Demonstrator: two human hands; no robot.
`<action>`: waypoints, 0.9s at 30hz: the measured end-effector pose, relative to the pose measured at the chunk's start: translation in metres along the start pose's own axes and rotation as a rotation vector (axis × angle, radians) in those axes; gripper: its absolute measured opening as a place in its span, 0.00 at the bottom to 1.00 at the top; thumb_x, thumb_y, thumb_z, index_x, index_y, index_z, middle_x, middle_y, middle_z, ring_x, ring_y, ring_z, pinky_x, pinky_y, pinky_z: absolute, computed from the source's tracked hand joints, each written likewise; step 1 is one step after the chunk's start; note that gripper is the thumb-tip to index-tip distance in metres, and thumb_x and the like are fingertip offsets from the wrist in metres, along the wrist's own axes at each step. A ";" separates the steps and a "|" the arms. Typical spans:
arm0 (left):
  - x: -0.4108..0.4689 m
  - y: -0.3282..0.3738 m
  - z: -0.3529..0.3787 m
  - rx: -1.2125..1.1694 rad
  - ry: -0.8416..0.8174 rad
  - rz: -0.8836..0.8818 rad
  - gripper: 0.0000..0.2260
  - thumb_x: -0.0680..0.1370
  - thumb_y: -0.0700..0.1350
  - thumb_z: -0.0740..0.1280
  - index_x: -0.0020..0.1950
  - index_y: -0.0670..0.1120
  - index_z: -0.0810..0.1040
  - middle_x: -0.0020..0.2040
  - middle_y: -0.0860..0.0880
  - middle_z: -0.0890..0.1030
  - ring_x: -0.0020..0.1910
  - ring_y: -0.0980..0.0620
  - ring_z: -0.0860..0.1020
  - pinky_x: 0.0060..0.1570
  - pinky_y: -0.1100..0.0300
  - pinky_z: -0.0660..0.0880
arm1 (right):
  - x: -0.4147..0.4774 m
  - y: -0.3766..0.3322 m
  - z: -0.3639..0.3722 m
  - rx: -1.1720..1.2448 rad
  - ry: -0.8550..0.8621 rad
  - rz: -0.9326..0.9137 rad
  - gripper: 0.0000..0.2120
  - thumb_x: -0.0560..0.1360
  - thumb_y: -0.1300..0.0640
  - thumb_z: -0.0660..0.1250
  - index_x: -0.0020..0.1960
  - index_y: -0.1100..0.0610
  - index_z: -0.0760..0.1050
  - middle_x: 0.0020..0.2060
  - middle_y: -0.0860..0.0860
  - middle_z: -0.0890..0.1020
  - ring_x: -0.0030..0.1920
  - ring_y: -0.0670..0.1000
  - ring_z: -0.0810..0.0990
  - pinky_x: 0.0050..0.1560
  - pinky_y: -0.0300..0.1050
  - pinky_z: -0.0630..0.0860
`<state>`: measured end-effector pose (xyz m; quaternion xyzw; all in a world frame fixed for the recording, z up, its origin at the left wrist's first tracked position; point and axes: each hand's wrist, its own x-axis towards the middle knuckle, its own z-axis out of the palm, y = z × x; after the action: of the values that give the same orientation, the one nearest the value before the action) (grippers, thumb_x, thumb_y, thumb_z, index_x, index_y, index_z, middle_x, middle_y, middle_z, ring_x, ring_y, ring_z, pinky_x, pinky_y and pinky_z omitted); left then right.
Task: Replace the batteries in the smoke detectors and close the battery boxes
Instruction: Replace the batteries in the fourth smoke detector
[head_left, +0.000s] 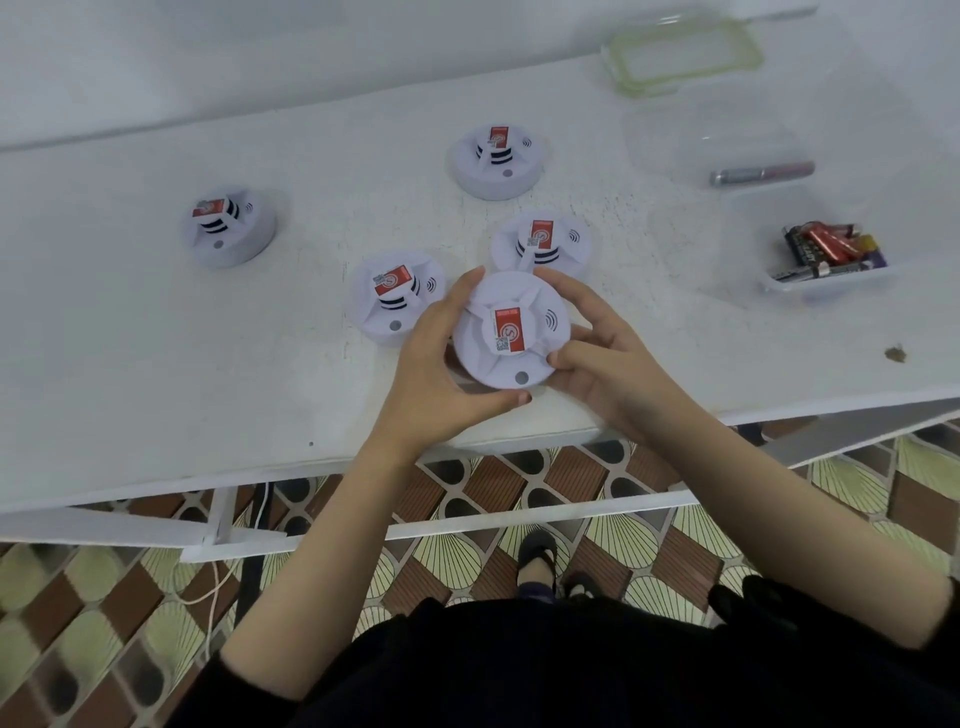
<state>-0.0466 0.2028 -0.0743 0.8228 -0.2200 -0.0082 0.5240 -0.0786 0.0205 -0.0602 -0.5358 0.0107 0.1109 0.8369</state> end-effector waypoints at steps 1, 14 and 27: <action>0.000 0.000 0.001 0.011 0.005 0.010 0.45 0.63 0.55 0.77 0.75 0.45 0.62 0.69 0.47 0.72 0.70 0.52 0.70 0.66 0.45 0.71 | 0.000 0.000 0.000 -0.001 0.002 0.000 0.32 0.66 0.70 0.59 0.68 0.51 0.68 0.53 0.60 0.80 0.53 0.54 0.80 0.52 0.50 0.78; -0.004 0.004 0.003 0.135 0.044 0.071 0.44 0.65 0.58 0.75 0.76 0.44 0.61 0.66 0.52 0.71 0.66 0.62 0.69 0.66 0.65 0.68 | 0.000 0.001 -0.001 0.032 -0.014 -0.009 0.32 0.71 0.74 0.55 0.72 0.54 0.64 0.55 0.60 0.79 0.54 0.56 0.78 0.50 0.48 0.79; -0.006 0.003 0.006 0.234 0.075 0.129 0.44 0.67 0.57 0.75 0.76 0.41 0.62 0.66 0.44 0.74 0.65 0.52 0.72 0.64 0.65 0.68 | -0.001 0.001 0.000 0.080 -0.043 -0.029 0.32 0.73 0.76 0.51 0.73 0.55 0.63 0.58 0.57 0.78 0.54 0.54 0.79 0.51 0.48 0.78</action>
<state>-0.0544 0.1991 -0.0754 0.8623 -0.2520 0.0820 0.4315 -0.0800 0.0205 -0.0613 -0.4997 -0.0106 0.1095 0.8592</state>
